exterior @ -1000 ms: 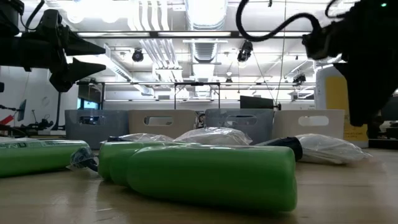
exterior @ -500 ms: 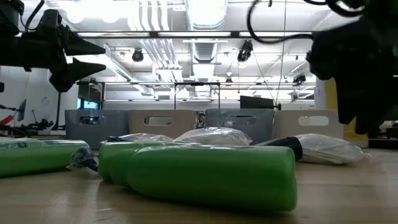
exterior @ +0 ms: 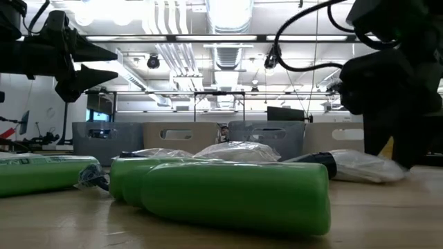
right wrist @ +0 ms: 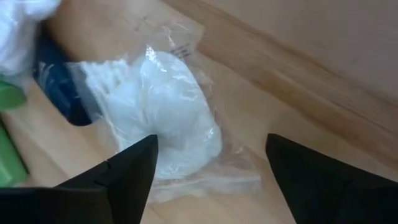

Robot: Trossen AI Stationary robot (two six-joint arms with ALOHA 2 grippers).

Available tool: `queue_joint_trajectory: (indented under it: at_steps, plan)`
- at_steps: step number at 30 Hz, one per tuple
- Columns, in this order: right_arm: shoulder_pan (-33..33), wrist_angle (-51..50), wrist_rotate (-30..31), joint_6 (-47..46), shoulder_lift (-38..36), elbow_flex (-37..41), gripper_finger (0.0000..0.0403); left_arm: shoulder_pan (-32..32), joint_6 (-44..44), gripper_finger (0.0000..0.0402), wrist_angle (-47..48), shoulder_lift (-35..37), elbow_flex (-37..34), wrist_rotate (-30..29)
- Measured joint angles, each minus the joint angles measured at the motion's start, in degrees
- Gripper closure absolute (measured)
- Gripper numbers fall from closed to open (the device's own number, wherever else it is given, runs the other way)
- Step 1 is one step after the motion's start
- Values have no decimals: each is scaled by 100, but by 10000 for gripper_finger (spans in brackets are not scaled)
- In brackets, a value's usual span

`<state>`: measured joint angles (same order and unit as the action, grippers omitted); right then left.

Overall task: Pick & Place Travel size toiletries
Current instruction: Put the white cotton pack into the right black bin

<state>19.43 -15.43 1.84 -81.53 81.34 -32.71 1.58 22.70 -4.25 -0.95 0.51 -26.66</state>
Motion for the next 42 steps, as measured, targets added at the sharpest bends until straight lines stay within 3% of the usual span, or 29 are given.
queue_joint_trajectory:
  at_steps: [5, 11, 23, 30, 33, 36, 40, 42]
  plan:
    - [8, -8, -14, 547, 224, -211, 96, 0, 0, 147, 2, 0, 0, -2]
    - [-3, 184, -60, 1083, 403, -564, 128, 0, 0, 147, 0, 0, 0, -2]
    - [-9, 763, -606, 786, 1177, -747, 276, 0, 0, 147, 8, -37, 0, -1]
    - [7, 438, -684, 991, 491, -1159, 364, 0, 0, 147, 5, -57, 0, -2]
    - [-1, -2, -279, 997, 115, -1420, 383, 0, 0, 147, 8, -91, 0, -2]
    - [-108, -620, 652, 988, -221, -1790, 388, 0, 0, 147, 9, -99, 0, -2]
    - [-597, -1030, 2146, 1307, -413, -2411, 380, 0, 0, 147, 9, -105, 0, -2]
    - [-1018, -1112, 2392, 1645, -351, -2742, 381, 0, 0, 147, 11, -109, 0, 0]
